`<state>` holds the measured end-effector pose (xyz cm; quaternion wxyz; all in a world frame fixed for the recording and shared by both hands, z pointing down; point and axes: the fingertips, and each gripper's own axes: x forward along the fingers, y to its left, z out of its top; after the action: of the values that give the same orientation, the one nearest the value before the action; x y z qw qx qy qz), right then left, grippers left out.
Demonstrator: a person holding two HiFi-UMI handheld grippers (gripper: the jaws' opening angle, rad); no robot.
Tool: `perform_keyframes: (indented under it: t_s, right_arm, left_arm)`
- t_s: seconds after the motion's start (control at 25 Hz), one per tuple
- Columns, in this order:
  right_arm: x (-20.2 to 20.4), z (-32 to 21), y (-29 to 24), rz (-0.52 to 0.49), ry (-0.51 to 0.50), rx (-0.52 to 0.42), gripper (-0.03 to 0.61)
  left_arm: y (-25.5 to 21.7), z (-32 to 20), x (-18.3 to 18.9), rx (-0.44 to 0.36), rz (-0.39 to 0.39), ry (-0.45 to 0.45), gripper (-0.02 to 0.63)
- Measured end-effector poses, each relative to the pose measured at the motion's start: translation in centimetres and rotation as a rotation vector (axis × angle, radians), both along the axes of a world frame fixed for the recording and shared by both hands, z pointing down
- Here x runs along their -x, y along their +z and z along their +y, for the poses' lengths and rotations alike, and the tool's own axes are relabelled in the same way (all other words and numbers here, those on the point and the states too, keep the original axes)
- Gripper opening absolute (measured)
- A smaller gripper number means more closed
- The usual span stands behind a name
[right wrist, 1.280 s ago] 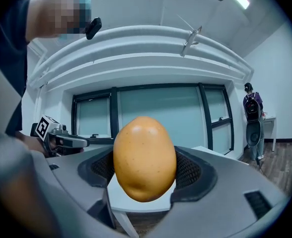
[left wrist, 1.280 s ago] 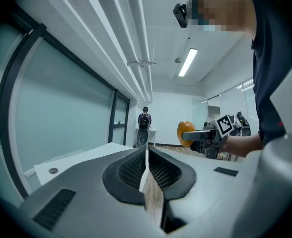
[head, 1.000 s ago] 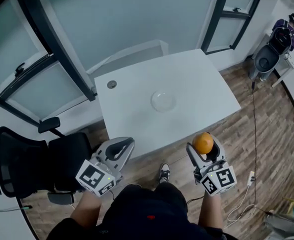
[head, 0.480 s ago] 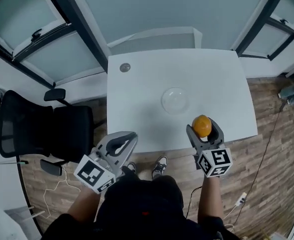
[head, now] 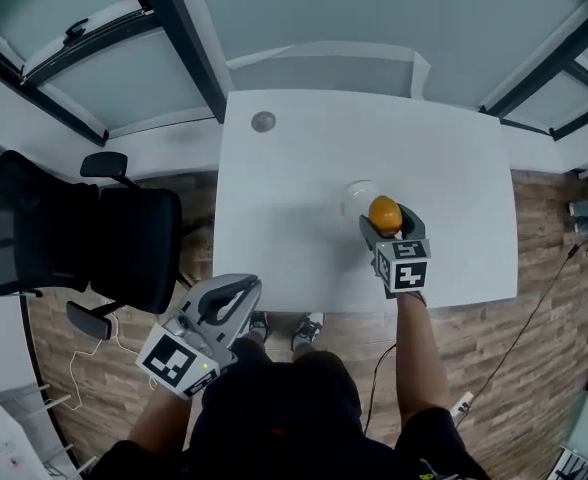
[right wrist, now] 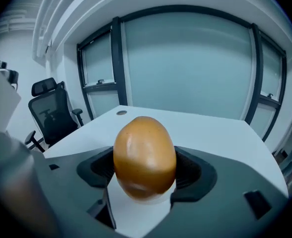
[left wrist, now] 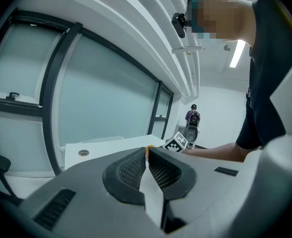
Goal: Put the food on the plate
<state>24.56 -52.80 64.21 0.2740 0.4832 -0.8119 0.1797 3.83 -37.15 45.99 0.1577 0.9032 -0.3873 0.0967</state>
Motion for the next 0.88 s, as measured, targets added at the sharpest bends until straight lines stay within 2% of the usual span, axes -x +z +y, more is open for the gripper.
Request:
perform_keyframes:
  t_s: [0.36, 0.56, 0.72, 0.88]
  right_arm:
    - [0.0, -3.9, 6.7, 0.169, 0.046, 0.123, 0.350]
    - [0.6, -3.7, 8.2, 0.243, 0.018, 0.177, 0.350]
    - [0.7, -3.9, 8.3, 0.243, 0.005, 0.163, 0.357]
    - [0.8, -3.3, 5.8, 0.182, 0.033, 0.125, 0.377]
  left_arm:
    - [1.5, -1.2, 4.4, 0.045, -0.030, -0.055, 0.035]
    - [2.0, -1.9, 5.4, 0.057, -0.016, -0.071, 0.035]
    - [1.9, -1.7, 5.1, 0.064, -0.011, -0.059, 0.035]
    - [1.3, -1.3, 5.5, 0.038, -0.015, -0.041, 0.034]
